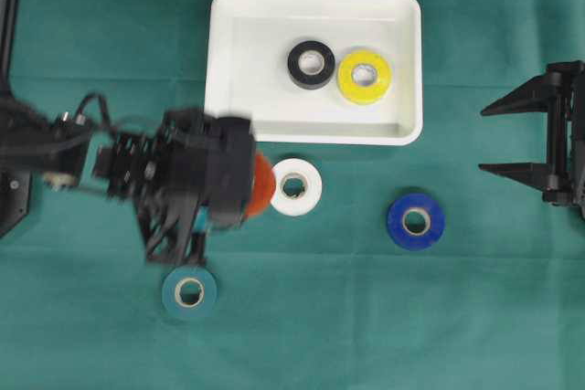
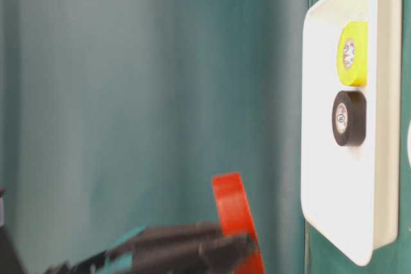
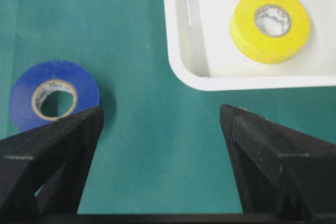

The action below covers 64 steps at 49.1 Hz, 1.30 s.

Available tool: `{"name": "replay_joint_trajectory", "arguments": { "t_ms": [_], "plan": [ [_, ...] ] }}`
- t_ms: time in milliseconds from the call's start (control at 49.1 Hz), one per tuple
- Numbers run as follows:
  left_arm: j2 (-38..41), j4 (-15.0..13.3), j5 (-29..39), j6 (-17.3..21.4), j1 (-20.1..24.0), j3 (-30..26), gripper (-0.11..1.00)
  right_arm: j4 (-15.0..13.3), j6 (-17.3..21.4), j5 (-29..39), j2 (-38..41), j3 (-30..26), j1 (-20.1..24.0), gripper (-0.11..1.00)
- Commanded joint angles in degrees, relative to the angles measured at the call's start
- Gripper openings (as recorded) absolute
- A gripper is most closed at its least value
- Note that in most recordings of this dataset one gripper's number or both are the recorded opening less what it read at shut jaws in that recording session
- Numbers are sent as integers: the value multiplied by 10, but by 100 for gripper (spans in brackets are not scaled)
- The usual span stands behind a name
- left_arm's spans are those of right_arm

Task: Pick up the tape from a random location and place it into the white case.
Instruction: 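Lift the red roll and carry it to the tray's left end, then lower the red roll into the tray and open the left gripper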

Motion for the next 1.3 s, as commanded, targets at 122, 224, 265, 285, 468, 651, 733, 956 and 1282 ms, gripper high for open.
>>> {"name": "replay_joint_trajectory", "arguments": {
  "t_ms": [122,224,265,285,468,651,733,956,1282],
  "plan": [
    [9,-2,-3,4,76,-33,23,1,0,-2,4,-6,0,84],
    [17,-2,-2,5,108,-43,23,0,0,-2,5,-6,0,84],
    [21,-2,-3,6,122,-47,23,0,0,-2,7,-6,0,84],
    [23,-2,-3,6,127,-48,23,0,0,-3,7,-6,0,84],
    [39,-2,-3,20,173,-64,23,1,0,-4,16,-6,0,84],
    [58,-2,-2,33,211,-80,23,0,0,-4,18,-6,0,84],
    [65,-2,-3,35,227,-84,23,0,0,-3,18,-6,0,84],
    [71,-2,-5,37,256,-86,23,0,0,-2,18,-6,0,84],
    [71,-4,-5,37,251,-85,23,0,0,-2,18,-7,0,84]
  ]
}}
